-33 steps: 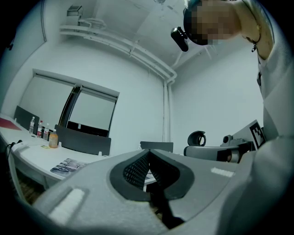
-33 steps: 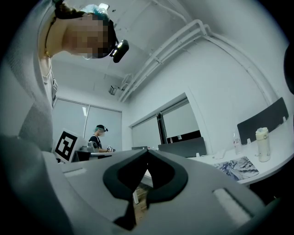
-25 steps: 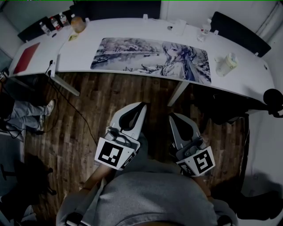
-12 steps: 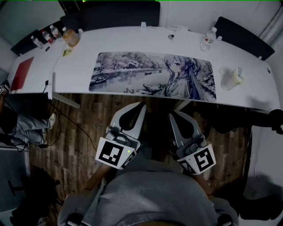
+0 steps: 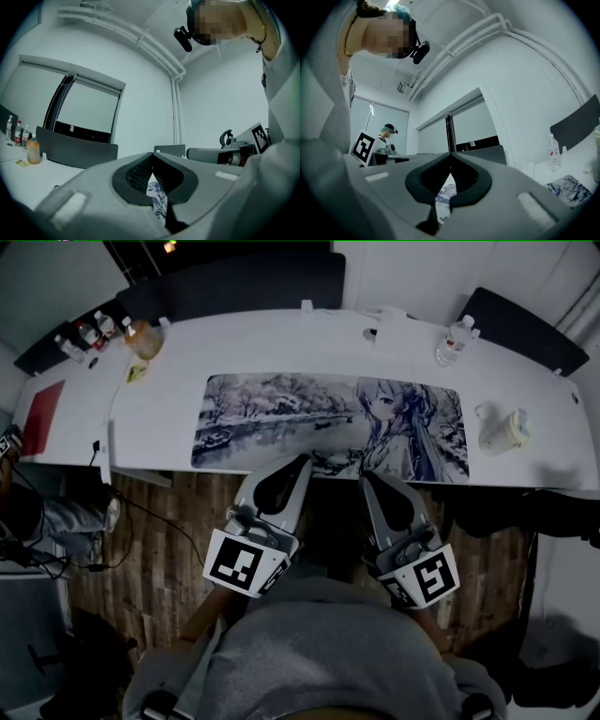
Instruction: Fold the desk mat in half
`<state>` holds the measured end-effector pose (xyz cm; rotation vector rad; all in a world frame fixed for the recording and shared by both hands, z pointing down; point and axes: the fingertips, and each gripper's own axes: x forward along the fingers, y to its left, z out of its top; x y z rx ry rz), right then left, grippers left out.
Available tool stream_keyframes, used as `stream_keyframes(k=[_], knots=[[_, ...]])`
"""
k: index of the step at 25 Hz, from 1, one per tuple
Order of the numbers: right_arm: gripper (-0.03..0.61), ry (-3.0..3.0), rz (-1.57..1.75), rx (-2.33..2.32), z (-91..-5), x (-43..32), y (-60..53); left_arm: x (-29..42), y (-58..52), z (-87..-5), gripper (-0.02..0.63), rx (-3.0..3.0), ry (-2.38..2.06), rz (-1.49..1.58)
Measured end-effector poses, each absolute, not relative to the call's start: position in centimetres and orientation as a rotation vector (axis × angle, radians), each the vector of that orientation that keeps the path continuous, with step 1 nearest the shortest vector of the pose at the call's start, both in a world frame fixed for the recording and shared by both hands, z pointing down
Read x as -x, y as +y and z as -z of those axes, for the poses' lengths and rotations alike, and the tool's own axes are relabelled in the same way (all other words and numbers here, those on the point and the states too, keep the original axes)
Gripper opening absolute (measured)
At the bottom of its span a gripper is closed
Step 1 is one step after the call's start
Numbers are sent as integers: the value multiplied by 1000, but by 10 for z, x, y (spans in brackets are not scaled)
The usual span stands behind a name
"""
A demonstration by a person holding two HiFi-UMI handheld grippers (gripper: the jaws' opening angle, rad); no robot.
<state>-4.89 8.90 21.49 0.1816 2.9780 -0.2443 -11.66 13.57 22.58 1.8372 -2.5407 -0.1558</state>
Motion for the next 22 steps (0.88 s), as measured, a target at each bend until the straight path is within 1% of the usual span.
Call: stream_keyframes(k=[9,22], knots=[[2,3020,268,-111,-232,81,73,159,119,-239,-2,-1842,-2501,177],[2,3041,238,-137,-233,88,66,164,101,-239,-2,-1873,-2463,177]])
